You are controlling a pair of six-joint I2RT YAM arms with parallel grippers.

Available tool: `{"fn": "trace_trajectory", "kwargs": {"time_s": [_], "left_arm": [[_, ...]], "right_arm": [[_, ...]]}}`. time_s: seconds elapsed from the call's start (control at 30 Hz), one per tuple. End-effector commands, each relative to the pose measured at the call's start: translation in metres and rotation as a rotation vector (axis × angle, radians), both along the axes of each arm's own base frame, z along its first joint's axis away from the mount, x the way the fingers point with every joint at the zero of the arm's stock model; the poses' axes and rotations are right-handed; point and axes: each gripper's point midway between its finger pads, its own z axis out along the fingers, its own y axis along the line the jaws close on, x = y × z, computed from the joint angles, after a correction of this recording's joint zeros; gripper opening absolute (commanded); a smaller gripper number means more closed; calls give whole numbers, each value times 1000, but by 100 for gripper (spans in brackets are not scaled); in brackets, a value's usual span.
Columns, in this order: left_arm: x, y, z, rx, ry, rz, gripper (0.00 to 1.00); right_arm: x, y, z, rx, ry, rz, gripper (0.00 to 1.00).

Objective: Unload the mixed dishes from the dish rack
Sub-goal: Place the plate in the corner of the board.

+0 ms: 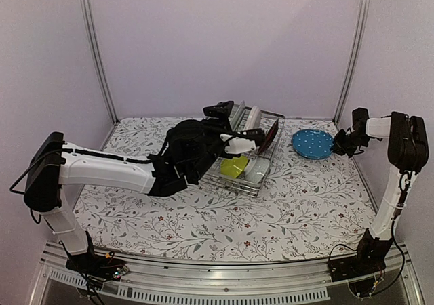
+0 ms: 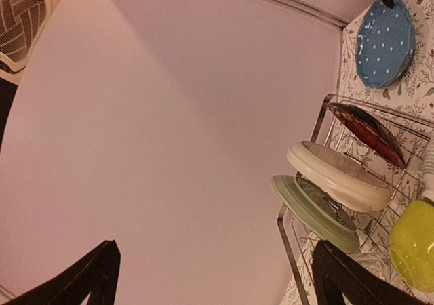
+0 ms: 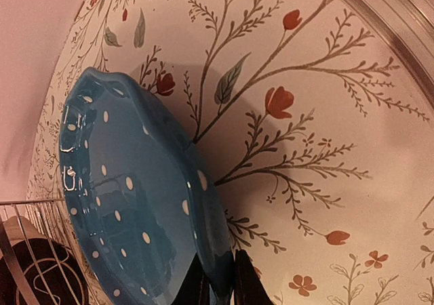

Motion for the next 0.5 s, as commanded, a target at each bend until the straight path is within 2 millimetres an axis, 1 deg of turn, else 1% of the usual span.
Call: {"fn": "trace_trajectory", "kwargs": {"time_s": [0.0,0.1,0.27,0.4,0.47], "left_arm": [[5,11,4,-22,10,21,100],[5,12,5,-29,10,22,99],[6,13,8,-41,11,20,100],[8,13,8,-47,17,20,100],[9,13,8,-49,19,21,100]], "right_arm": [[42,3,30,35,-152,23,0],[43,1,20,32,-133,13,1],[43,-4,10,10,-100,2,8],[42,-5,1,-2,-68,6,18],[41,-7,-1,-11,-54,5,26]]}}
